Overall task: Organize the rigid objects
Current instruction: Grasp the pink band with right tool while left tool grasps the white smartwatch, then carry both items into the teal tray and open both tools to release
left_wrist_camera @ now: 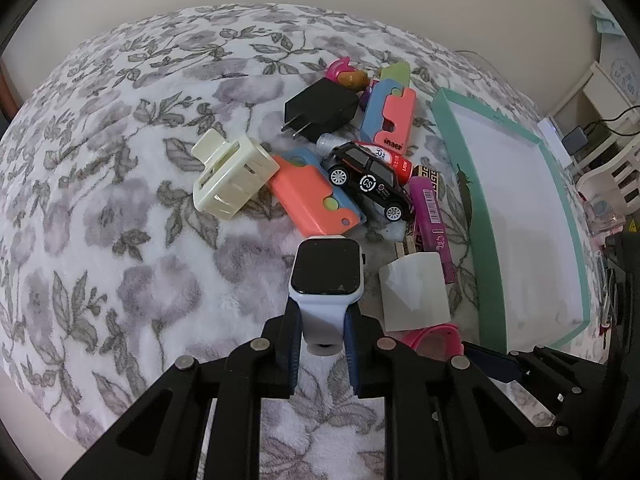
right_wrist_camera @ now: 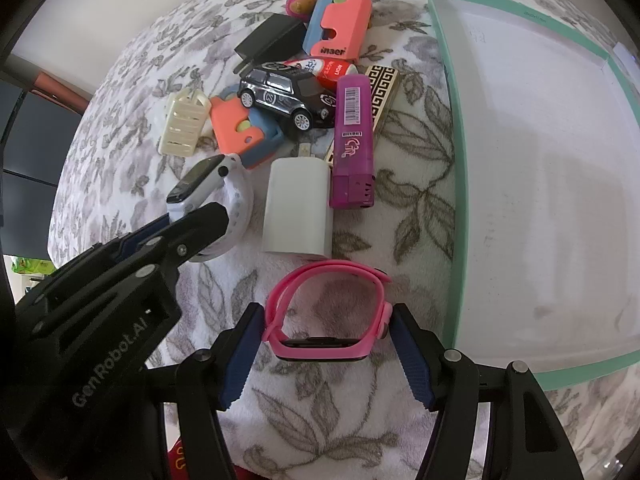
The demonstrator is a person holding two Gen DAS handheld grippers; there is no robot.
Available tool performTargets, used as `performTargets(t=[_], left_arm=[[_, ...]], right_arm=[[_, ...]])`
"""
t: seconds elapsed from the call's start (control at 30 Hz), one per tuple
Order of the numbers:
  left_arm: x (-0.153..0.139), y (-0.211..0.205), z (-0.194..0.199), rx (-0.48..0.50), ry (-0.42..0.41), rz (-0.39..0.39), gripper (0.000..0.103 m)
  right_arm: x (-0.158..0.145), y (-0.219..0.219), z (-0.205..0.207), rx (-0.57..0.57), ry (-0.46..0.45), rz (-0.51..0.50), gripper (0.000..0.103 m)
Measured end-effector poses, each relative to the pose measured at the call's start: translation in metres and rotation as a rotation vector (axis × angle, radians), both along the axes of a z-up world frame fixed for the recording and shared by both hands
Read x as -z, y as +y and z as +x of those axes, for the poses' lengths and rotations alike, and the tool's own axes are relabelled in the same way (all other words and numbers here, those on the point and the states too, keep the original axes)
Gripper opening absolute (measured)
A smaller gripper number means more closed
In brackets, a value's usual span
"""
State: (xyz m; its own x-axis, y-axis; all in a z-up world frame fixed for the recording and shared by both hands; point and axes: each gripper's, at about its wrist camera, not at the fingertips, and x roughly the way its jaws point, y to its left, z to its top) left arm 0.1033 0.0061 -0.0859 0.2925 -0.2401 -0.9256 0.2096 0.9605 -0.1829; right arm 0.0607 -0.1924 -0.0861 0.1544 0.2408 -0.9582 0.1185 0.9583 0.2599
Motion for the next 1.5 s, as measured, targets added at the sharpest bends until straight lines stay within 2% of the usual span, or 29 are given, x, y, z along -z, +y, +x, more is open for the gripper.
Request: performTargets(t=[0.27,0.53,0.63,0.83,0.97,1.17,1.33,1.5], left_arm=[[-0.004,0.009,-0.002,-0.03,0.009,-0.01,0.02],[-0.021,0.019,-0.003,-0.082,-0.001,-0.012,0.02],[-0.033,0.021,-0.005,-0.095,-0.018,-0.013,0.02],[-0.078,0.013,-0.005,-0.105,-0.101,-0.011,0.02],[-0.109,-0.016,-0.003,-0.072,-0.146,-0.023,0.02],[-0.126,-0.077,0.005,0.0,-0.156,0.002,0.02],[-0.137,-0.123,0.01,0.048,-0.175,0.002,0.02],[-0.132,-0.162,0.026,0.056,-0.162,-0.032,0.02]], right_arm=[[0.001,0.005,0.0,0.024,0.005,0.024,0.067],[-0.019,-0.004,-0.011,0.036,-0.02,0.069,0.067],[-0.031,-0.008,-0.016,0.054,-0.055,0.092,0.067],[-0.074,-0.032,-0.025,0.131,-0.207,0.103,0.067],[-0.094,-0.067,-0.027,0.237,-0.292,0.017,0.067],[-0.101,-0.126,-0.035,0.409,-0.328,-0.141,0.067],[-0.103,-0.169,-0.031,0.506,-0.34,-0.184,0.067],[-0.095,-0.186,-0.017,0.522,-0.334,-0.202,0.067]])
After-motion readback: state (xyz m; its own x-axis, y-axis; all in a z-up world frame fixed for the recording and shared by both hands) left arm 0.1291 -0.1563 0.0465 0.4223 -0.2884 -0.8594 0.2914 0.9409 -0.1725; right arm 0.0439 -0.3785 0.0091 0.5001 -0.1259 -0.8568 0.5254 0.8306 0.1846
